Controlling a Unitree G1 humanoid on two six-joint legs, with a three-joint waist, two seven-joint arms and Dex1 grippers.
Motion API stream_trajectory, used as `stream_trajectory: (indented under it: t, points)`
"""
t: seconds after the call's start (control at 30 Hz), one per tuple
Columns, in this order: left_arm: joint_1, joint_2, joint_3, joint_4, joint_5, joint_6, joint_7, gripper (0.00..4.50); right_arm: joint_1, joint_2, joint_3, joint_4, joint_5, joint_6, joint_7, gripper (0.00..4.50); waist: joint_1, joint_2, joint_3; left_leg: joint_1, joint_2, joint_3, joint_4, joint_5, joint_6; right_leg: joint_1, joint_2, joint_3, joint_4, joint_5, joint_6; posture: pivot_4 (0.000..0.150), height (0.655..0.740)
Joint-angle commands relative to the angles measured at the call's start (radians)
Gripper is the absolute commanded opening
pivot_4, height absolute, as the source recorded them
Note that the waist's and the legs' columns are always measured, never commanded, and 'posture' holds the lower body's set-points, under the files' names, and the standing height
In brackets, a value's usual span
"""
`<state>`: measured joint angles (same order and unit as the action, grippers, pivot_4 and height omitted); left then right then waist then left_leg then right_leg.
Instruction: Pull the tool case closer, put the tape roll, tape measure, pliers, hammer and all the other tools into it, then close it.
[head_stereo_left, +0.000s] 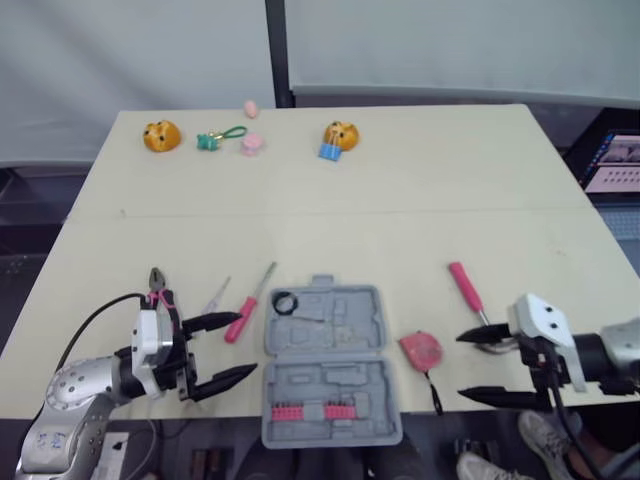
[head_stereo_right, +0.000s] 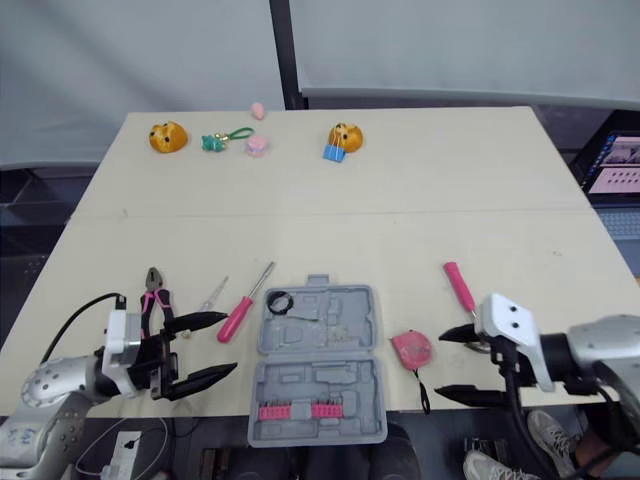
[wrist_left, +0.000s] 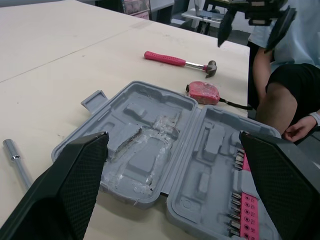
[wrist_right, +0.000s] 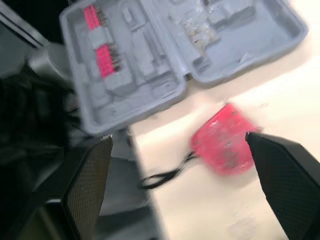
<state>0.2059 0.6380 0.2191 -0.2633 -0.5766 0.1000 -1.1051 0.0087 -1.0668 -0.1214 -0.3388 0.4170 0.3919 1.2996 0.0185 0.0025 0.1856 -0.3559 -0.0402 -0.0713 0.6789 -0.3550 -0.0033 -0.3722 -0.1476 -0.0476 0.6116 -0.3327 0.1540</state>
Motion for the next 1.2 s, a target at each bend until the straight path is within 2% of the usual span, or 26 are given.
stream_trajectory:
  t: [0.03,0.23,0.47,1.2]
  points:
    - [0.014,0.007,0.018,-0.029,-0.002,-0.005,0.007,4.5,-0.08,0.019,0.116,0.116,-0.112,-0.183,0.059,4.48,0.001,0.001,0.0,0.0,0.0,0.0,0.0,0.0,0.0,0.0,0.0,0.0,0.0,0.0,0.0,0.15,0.7121]
    - [0.034,0.01,0.033,-0.047,-0.004,-0.008,0.021,4.5,-0.234,0.068,0.269,0.286,-0.207,-0.343,0.138,4.48,0.002,0.001,0.001,-0.003,0.0,-0.001,0.002,0.0,-0.001,-0.002,0.0,-0.001,-0.001,0.0,0.0,0.15,0.7121]
    - [0.067,0.006,0.049,-0.076,-0.006,-0.01,0.043,4.5,-0.326,0.116,0.355,0.425,-0.271,-0.454,0.18,4.48,0.002,0.002,0.001,-0.003,0.0,-0.001,0.003,-0.001,-0.001,-0.002,0.0,-0.001,0.0,0.0,0.0,0.15,0.7121]
    - [0.137,0.007,0.086,-0.134,-0.018,-0.012,0.072,4.5,-0.475,0.23,0.455,0.74,-0.411,-0.694,0.188,4.48,-0.005,0.002,0.001,-0.003,0.0,-0.001,0.003,-0.001,-0.002,-0.002,0.0,-0.001,0.001,0.0,0.0,0.15,0.7121]
